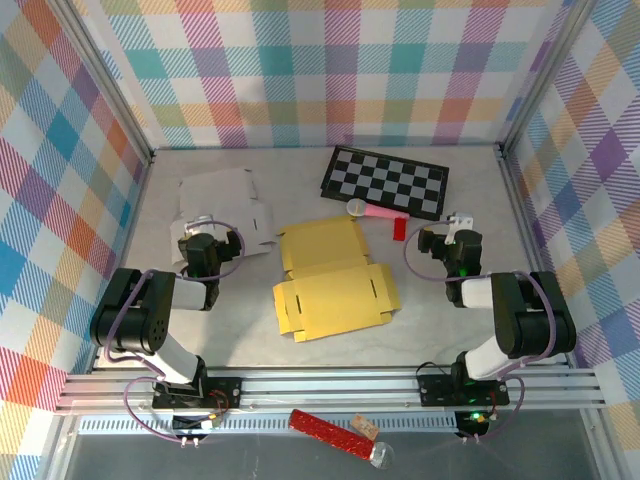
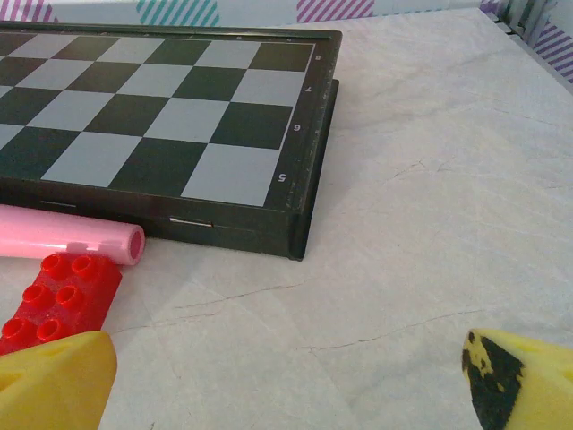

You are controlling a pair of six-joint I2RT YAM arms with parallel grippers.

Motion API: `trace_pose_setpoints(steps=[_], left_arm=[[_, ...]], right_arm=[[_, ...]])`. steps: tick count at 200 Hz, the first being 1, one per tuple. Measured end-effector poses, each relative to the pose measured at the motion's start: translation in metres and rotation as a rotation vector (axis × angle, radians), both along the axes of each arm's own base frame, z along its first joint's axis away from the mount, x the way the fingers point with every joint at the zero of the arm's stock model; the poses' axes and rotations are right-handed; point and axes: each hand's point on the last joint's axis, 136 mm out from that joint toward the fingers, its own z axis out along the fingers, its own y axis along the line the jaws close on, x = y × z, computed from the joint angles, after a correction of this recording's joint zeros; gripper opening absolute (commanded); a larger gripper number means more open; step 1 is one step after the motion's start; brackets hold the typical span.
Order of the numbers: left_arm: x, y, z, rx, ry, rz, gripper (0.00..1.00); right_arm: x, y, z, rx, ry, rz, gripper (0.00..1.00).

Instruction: Fold the paper box

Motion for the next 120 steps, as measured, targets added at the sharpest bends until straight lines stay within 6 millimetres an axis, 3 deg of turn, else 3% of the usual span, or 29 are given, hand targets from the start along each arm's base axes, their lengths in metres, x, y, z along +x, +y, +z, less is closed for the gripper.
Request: trace_pose_setpoints(steps=[120], left_arm=[[0.0000,0.0000,0.0000,0.000,0.000,0.000,1.00]], right_arm=[[0.0000,0.0000,0.0000,0.000,0.000,0.000,0.99]])
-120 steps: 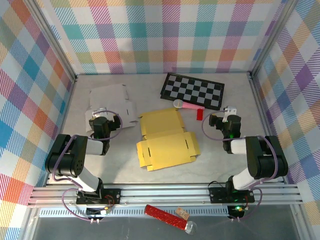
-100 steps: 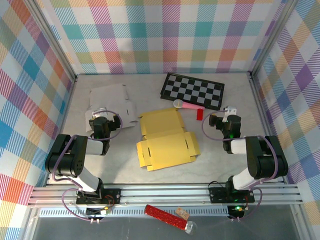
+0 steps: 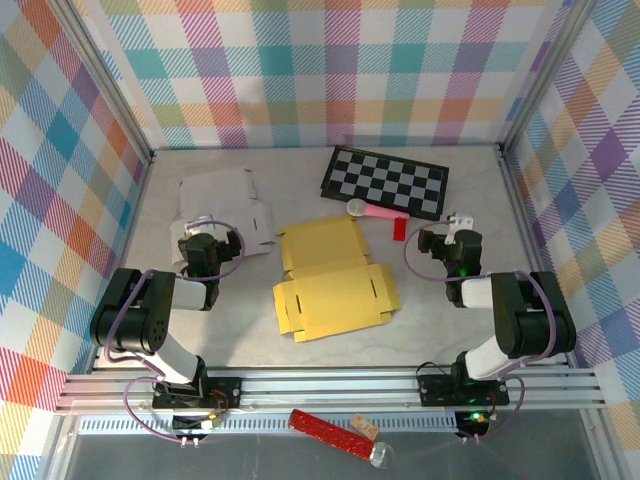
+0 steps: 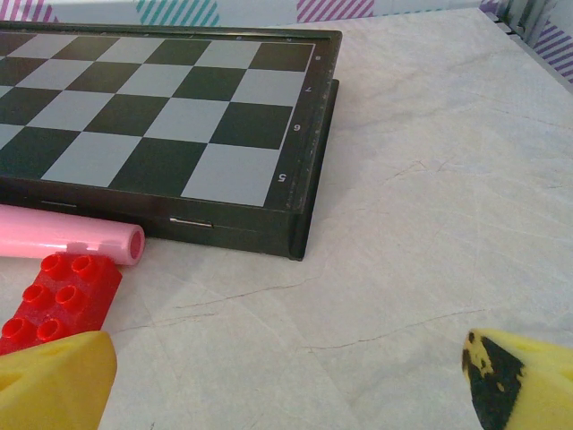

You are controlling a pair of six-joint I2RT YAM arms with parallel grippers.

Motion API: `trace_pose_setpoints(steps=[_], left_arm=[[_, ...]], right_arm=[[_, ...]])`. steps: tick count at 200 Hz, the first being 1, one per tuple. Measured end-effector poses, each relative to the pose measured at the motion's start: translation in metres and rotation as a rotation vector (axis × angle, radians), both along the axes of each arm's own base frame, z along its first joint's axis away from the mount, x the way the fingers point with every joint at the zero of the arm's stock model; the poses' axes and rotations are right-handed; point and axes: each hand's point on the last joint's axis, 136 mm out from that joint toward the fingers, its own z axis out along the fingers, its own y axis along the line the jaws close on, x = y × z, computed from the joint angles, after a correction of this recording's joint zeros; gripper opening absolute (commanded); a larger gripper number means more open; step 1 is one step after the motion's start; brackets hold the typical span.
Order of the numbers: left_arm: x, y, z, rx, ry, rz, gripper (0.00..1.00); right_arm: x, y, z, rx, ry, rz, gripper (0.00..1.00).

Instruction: Fold the paper box

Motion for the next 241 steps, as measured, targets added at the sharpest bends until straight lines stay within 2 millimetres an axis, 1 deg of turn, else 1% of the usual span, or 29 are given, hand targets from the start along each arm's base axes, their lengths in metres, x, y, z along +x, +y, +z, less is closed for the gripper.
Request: trace_pose_setpoints(steps=[51,63,76,83,90,119,136,141,145,160,168,170,173,175,178,186,192,195,202,207,211,217,219,223,231,238,239,241], left_arm=[[-0.001,-0.003,0.002,0.005,0.001,-0.007,1.00],[-0.003,-0.005,0.010,0.017,-0.011,-0.009,1.00],[-0.006,-0.012,0.023,0.041,-0.033,-0.019,1.00],[-0.008,-0.017,0.032,0.051,-0.048,-0.029,1.00],[-0.010,-0.022,0.042,0.060,-0.067,-0.036,1.00],[-0.017,-0.034,0.091,0.066,-0.154,-0.037,1.00],[-0.013,-0.045,0.130,0.060,-0.217,-0.033,1.00],[-0.012,-0.050,0.144,0.053,-0.242,-0.036,1.00],[-0.011,-0.055,0.156,0.049,-0.262,-0.038,1.00],[-0.007,-0.073,0.195,-0.010,-0.295,-0.046,1.00],[-0.003,-0.081,0.214,-0.067,-0.265,-0.048,1.00],[-0.002,-0.083,0.220,-0.087,-0.253,-0.046,1.00],[-0.001,-0.086,0.228,-0.108,-0.242,-0.049,1.00],[0.000,-0.086,0.232,-0.138,-0.228,-0.040,1.00],[0.000,-0.087,0.242,-0.164,-0.218,-0.034,1.00],[0.003,-0.088,0.264,-0.255,-0.208,-0.020,1.00],[0.004,-0.089,0.277,-0.332,-0.201,-0.025,1.00],[0.003,-0.091,0.280,-0.368,-0.192,-0.030,0.98],[0.001,-0.094,0.280,-0.441,-0.164,-0.040,0.92],[-0.002,-0.097,0.274,-0.488,-0.128,-0.046,0.88],[-0.004,-0.100,0.268,-0.514,-0.100,-0.048,0.85],[-0.009,-0.106,0.251,-0.558,-0.032,-0.053,0.80],[-0.010,-0.109,0.247,-0.562,-0.016,-0.059,0.78],[-0.015,-0.117,0.232,-0.596,0.038,-0.065,0.77],[-0.026,-0.133,0.202,-0.631,0.153,-0.084,0.76],[-0.038,-0.147,0.177,-0.656,0.249,-0.092,0.74],[-0.041,-0.150,0.170,-0.659,0.273,-0.095,0.74],[-0.045,-0.153,0.164,-0.666,0.297,-0.095,0.74]], right_arm=[[-0.002,0.000,0.002,0.000,-0.016,0.001,0.99],[-0.009,0.004,0.005,-0.009,-0.033,0.007,0.99],[-0.016,0.005,0.009,-0.021,-0.038,-0.001,0.99],[-0.018,0.005,0.017,-0.026,-0.050,-0.010,0.99],[-0.020,0.005,0.028,-0.029,-0.076,-0.019,0.99],[-0.024,-0.005,0.091,-0.028,-0.224,-0.085,0.99],[-0.024,-0.007,0.135,-0.027,-0.292,-0.110,0.99],[-0.023,-0.006,0.155,-0.022,-0.323,-0.110,0.99],[-0.023,-0.005,0.166,-0.020,-0.338,-0.111,0.99],[-0.022,0.003,0.230,0.027,-0.413,-0.103,0.99],[-0.022,0.004,0.266,0.100,-0.430,-0.114,0.99],[-0.022,0.005,0.273,0.116,-0.432,-0.118,0.99],[-0.022,0.005,0.289,0.150,-0.436,-0.123,0.99],[-0.022,0.006,0.293,0.170,-0.430,-0.127,0.99],[-0.023,0.004,0.307,0.210,-0.423,-0.142,0.99],[-0.026,0.002,0.334,0.318,-0.412,-0.178,0.99],[-0.029,0.000,0.346,0.396,-0.396,-0.193,0.99],[-0.030,0.000,0.350,0.421,-0.390,-0.193,0.99],[-0.031,0.001,0.350,0.473,-0.356,-0.180,0.99],[-0.031,0.004,0.342,0.502,-0.308,-0.168,1.00],[-0.032,0.005,0.335,0.517,-0.274,-0.164,0.97],[-0.033,0.010,0.317,0.539,-0.196,-0.161,0.88],[-0.033,0.012,0.310,0.548,-0.166,-0.161,0.85],[-0.032,0.017,0.298,0.552,-0.111,-0.151,0.80],[-0.032,0.035,0.266,0.581,0.028,-0.125,0.71],[-0.034,0.051,0.244,0.598,0.132,-0.097,0.68],[-0.034,0.055,0.237,0.603,0.161,-0.092,0.68],[-0.035,0.060,0.231,0.602,0.191,-0.080,0.68]])
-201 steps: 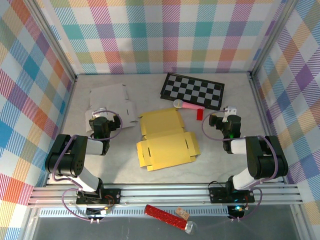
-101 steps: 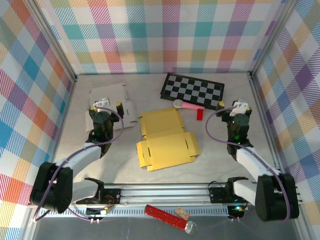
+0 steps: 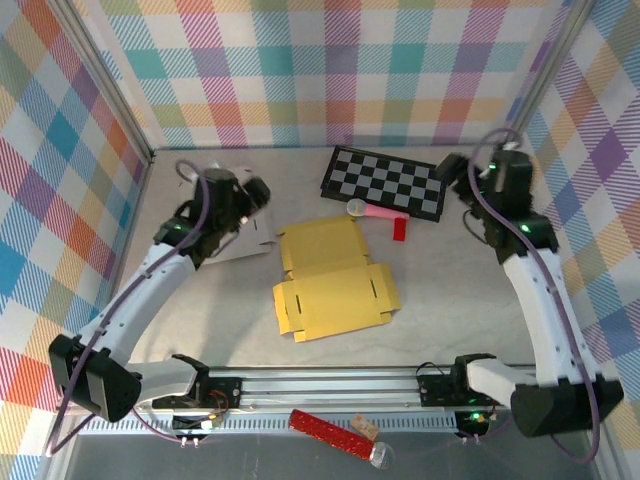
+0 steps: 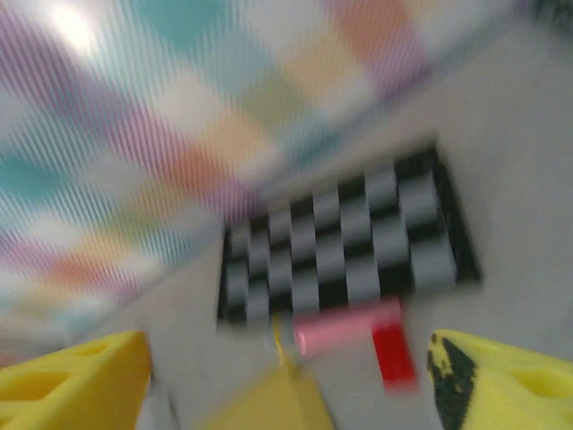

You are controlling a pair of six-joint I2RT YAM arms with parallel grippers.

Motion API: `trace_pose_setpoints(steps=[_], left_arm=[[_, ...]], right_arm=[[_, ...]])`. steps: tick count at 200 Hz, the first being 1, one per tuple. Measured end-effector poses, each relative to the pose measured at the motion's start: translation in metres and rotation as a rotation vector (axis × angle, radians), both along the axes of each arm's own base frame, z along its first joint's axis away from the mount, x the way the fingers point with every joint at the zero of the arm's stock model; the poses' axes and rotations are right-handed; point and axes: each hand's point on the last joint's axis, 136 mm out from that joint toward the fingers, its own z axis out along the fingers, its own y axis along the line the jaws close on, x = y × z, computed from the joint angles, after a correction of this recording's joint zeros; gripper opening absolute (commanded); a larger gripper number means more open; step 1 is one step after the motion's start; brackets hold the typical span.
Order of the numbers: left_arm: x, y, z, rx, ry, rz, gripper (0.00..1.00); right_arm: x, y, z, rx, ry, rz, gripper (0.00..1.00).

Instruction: Fold the paper box

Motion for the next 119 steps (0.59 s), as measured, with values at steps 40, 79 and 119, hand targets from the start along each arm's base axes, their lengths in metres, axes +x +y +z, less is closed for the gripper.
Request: trace_pose_setpoints(steps=[40,79,119], left_arm=[[-0.105,-0.050,-0.105,-0.036,0.413,-0.110,0.75],[-0.173,-0.060,-0.141,-0.136,0.541,-0.040,0.74],[-0.200,-0.062,-0.168,-0.247,0.576,0.128,0.74]], right_arm=[[-0.076,0.084,-0.150,0.101,0.514,0.288,0.67],[-0.118,0.105,-0.206,0.215,0.725,0.346,0.67],[-0.109,0.123,-0.226,0.289,0.790,0.377,0.67]])
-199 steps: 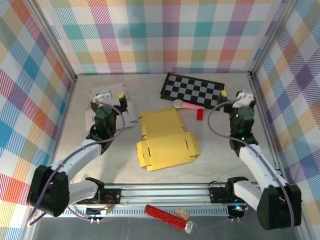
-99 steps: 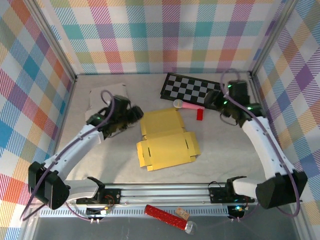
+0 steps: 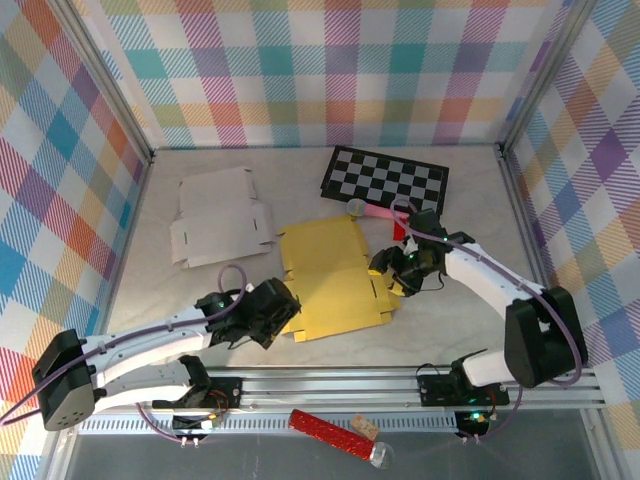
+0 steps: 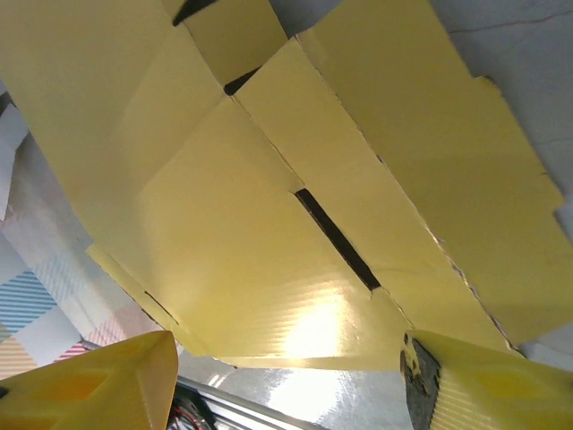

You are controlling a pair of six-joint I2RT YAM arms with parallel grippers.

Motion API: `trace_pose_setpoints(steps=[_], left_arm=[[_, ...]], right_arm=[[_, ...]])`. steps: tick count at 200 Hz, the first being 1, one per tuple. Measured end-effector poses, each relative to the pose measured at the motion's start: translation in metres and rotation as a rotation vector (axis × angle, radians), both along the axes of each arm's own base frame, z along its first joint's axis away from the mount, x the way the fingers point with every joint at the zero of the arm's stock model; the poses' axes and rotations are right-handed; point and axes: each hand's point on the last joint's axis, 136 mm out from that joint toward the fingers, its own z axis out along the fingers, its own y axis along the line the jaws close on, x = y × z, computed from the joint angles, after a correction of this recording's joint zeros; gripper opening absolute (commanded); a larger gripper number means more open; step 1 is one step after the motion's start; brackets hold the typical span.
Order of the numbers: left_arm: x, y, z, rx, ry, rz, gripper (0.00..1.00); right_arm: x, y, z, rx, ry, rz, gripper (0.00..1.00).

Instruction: Fold the paper box

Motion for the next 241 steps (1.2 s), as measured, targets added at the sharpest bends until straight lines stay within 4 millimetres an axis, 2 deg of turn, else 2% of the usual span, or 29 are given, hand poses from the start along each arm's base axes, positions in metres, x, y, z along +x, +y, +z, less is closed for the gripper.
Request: trace_pose_setpoints(steps=[29,49,95,151,179,217,241], left_arm=[[-0.011,-0.004,-0.022,-0.063,-0.013,0.117,0.72],[-0.010,-0.003,-0.033,-0.070,-0.050,0.177,0.72],[0.009,-0.020,-0.023,-0.144,-0.188,0.209,0.68],[0.001,-0.028,-0.032,-0.124,-0.209,0.164,0.66],[0.005,-0.026,-0.035,-0.130,-0.239,0.180,0.62],[0.010,-0.030,-0.042,-0.127,-0.260,0.193,0.49],[0.013,-0.027,-0.045,-0.121,-0.282,0.206,0.35]], right_arm=[[0.003,0.008,-0.004,0.038,0.015,0.008,0.68],[0.006,0.013,-0.001,0.067,0.008,0.015,0.68],[0.006,0.019,0.002,0.105,0.010,0.030,0.67],[0.006,0.022,-0.002,0.119,0.028,0.036,0.67],[0.006,0.022,-0.002,0.124,0.028,0.035,0.67],[0.003,0.021,-0.005,0.121,0.044,0.026,0.67],[0.003,0.021,-0.005,0.122,0.043,0.025,0.66]])
